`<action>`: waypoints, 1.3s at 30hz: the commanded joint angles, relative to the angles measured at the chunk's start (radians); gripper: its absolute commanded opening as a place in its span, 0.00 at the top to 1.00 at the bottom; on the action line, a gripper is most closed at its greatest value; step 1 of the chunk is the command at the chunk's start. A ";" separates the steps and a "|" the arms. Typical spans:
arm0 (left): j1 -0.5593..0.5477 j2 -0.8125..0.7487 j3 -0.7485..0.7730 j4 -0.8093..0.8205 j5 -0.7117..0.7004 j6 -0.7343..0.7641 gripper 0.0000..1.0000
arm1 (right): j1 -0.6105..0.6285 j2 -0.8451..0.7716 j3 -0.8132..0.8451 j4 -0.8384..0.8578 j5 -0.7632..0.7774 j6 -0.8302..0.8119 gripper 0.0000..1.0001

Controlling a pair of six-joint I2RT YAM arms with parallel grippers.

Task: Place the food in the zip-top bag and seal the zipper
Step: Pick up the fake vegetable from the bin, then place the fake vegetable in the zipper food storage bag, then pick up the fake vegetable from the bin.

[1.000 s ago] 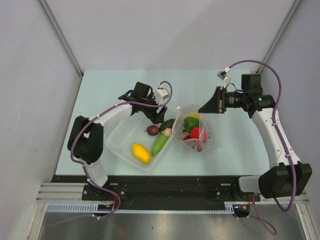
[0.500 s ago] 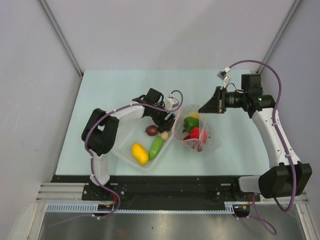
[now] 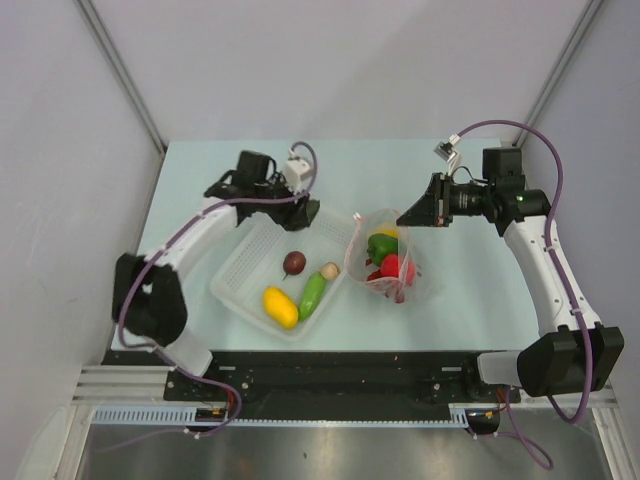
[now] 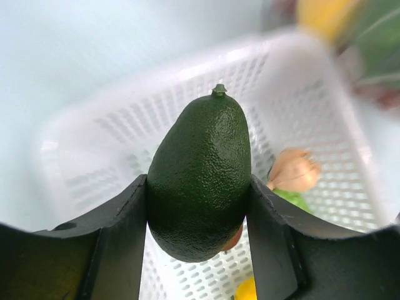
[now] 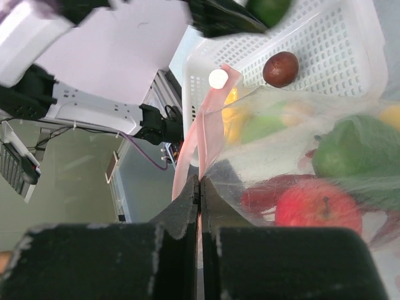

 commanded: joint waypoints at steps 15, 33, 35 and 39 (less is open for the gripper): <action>-0.431 -0.283 0.153 0.117 -0.016 -0.044 0.61 | 0.034 -0.009 0.030 0.053 -0.004 0.016 1.00; -0.232 -0.449 -0.099 0.193 -0.068 -0.203 0.00 | 0.046 -0.004 0.016 0.073 -0.018 0.026 1.00; -0.122 -0.441 -0.153 0.135 -0.048 -0.205 0.01 | 0.048 -0.006 0.016 0.074 -0.019 0.025 1.00; -0.021 -0.386 -0.220 0.037 -0.100 -0.095 0.00 | 0.049 -0.009 0.013 0.065 -0.015 0.014 1.00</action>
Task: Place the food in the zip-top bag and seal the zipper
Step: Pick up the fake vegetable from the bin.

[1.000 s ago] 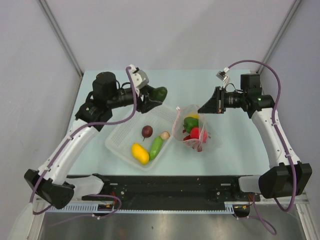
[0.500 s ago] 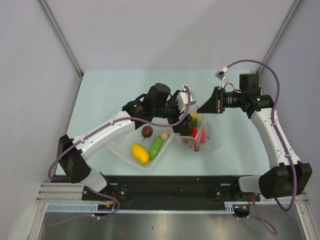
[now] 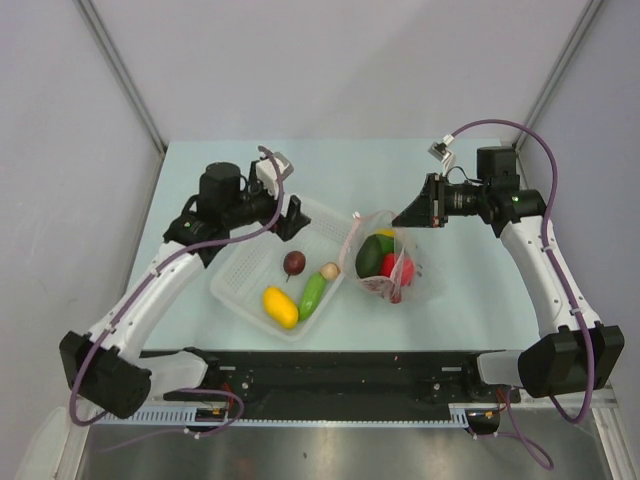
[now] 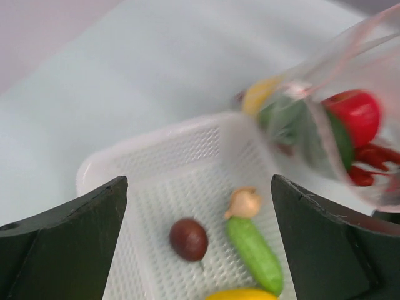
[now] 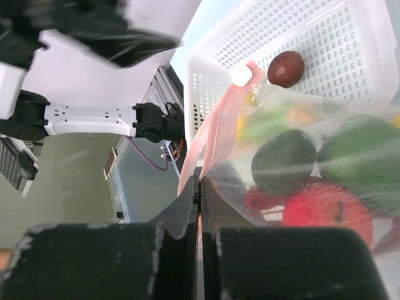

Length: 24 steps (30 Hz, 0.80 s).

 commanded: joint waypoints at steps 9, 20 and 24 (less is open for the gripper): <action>0.030 0.230 -0.135 -0.280 0.026 0.265 0.08 | 0.007 -0.018 -0.002 0.044 -0.013 -0.007 1.00; -0.106 0.412 -0.138 -0.239 0.024 0.144 0.08 | 0.009 0.005 0.018 0.036 -0.012 -0.009 1.00; -0.106 0.440 -0.121 -0.214 0.007 0.110 0.11 | 0.007 0.003 0.020 0.019 -0.007 -0.026 1.00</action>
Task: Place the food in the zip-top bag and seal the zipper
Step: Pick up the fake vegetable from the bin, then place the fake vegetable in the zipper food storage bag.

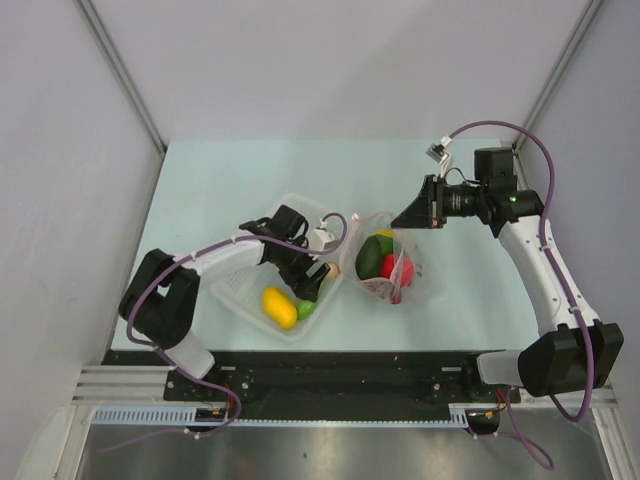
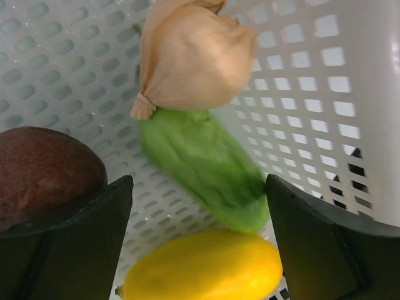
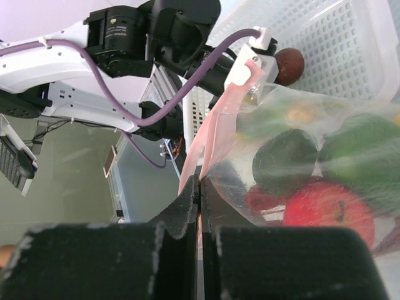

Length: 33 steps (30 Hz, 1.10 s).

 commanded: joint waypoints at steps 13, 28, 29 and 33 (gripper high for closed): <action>0.122 -0.130 0.132 0.007 0.121 -0.146 0.63 | 0.003 0.000 0.039 -0.011 -0.014 -0.044 1.00; -0.100 -0.512 0.147 0.518 -0.136 -0.632 0.74 | 0.012 -0.016 0.019 0.075 -0.017 0.032 1.00; -0.122 -0.503 0.144 0.533 -0.162 -0.653 0.72 | 0.014 -0.020 0.014 0.086 -0.016 0.041 1.00; -0.215 -0.465 0.089 0.634 -0.288 -0.770 0.67 | 0.017 -0.022 0.013 0.116 -0.022 0.066 1.00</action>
